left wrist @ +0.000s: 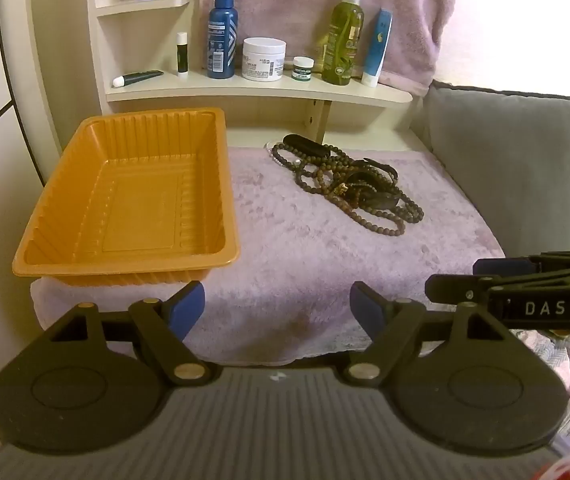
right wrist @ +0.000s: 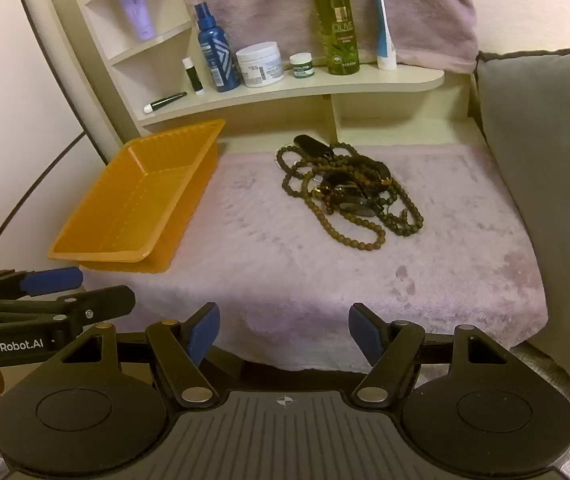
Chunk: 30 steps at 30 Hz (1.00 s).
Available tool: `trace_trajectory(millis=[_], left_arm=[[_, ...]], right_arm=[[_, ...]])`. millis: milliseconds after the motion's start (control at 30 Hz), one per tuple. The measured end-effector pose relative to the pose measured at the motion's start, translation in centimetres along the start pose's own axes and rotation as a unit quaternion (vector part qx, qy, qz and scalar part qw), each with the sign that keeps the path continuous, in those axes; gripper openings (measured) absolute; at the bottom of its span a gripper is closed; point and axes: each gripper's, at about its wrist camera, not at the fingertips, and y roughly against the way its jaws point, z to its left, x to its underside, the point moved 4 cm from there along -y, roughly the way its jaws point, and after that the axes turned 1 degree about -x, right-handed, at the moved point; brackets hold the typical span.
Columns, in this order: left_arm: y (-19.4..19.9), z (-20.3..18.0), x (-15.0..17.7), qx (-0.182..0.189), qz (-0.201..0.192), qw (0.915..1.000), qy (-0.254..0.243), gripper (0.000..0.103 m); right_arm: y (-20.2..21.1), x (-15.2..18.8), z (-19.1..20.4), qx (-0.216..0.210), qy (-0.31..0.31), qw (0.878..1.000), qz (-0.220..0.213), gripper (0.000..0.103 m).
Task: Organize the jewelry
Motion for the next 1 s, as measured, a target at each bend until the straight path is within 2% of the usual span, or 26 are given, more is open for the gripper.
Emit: trace_trajectory(millis=[1000], left_arm=[[0.00, -0.01, -0.01, 0.003, 0.001, 1.0000, 0.003, 0.078]], right_arm=[[0.10, -0.08, -0.03, 0.000, 0.000, 1.000, -0.001, 0.071]])
